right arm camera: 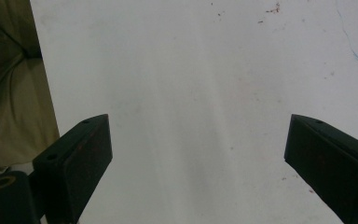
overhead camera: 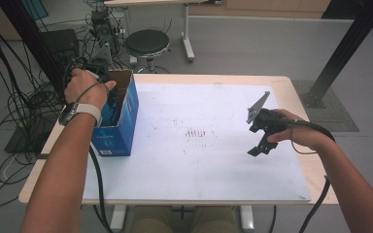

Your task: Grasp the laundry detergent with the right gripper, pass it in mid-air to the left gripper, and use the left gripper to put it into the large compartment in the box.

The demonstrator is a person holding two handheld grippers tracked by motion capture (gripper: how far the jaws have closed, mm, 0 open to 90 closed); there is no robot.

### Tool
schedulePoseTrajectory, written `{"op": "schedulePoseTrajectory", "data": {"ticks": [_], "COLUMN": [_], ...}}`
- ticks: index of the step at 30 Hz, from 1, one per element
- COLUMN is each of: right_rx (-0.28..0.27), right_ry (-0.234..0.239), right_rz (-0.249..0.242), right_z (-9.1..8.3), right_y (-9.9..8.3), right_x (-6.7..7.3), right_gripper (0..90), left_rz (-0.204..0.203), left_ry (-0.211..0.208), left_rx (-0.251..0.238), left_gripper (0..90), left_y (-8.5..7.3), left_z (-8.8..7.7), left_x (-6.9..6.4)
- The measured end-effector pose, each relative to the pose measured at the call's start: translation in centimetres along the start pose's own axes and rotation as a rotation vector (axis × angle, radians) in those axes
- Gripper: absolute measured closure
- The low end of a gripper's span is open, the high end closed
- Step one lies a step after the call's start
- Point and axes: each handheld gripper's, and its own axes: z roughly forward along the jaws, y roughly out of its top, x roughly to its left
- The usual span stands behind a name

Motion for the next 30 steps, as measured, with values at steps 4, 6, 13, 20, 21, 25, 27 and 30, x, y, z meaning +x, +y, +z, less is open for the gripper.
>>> {"op": "schedulePoseTrajectory", "data": {"ticks": [4, 6, 13, 20, 21, 25, 27, 30], "right_rx": [-0.003, -0.003, 0.001, 0.001, -0.001, 0.001, 0.000, 0.001], "right_ry": [0.003, 0.003, 0.006, 0.013, 0.016, 0.020, 0.020, 0.020], "right_rz": [-0.003, -0.002, 0.000, 0.008, 0.007, 0.009, 0.013, 0.014], "right_z": [0.1, 0.1, 0.4, 0.7, 0.7, 0.9, 0.9, 1.0], "right_y": [0.2, 0.3, 0.3, 0.2, 0.1, 0.0, -0.1, -0.2], "right_x": [0.1, 0.1, 0.0, 0.0, 0.0, 0.0, -0.1, -0.2], "right_gripper": [7.5, 7.5, 7.5, 7.5, 7.5, 7.5, 7.5, 7.5], "left_rz": [0.001, 0.002, 0.006, 0.013, 0.013, 0.017, 0.019, 0.022], "left_ry": [-0.001, -0.002, -0.002, -0.010, -0.009, -0.008, -0.008, -0.007], "left_rx": [0.011, 0.010, 0.014, 0.014, 0.016, 0.025, 0.030, 0.028], "left_gripper": [37.7, 37.7, 37.7, 37.7, 37.7, 37.7, 37.7, 37.7], "left_y": [0.0, 0.0, -0.1, -0.1, -0.1, -0.1, -0.1, -0.1], "left_z": [0.4, 0.6, 1.5, 2.3, 2.5, 3.0, 3.2, 3.6], "left_x": [0.0, 0.0, -0.1, -0.2, -0.2, -0.2, -0.3, -0.3]}}
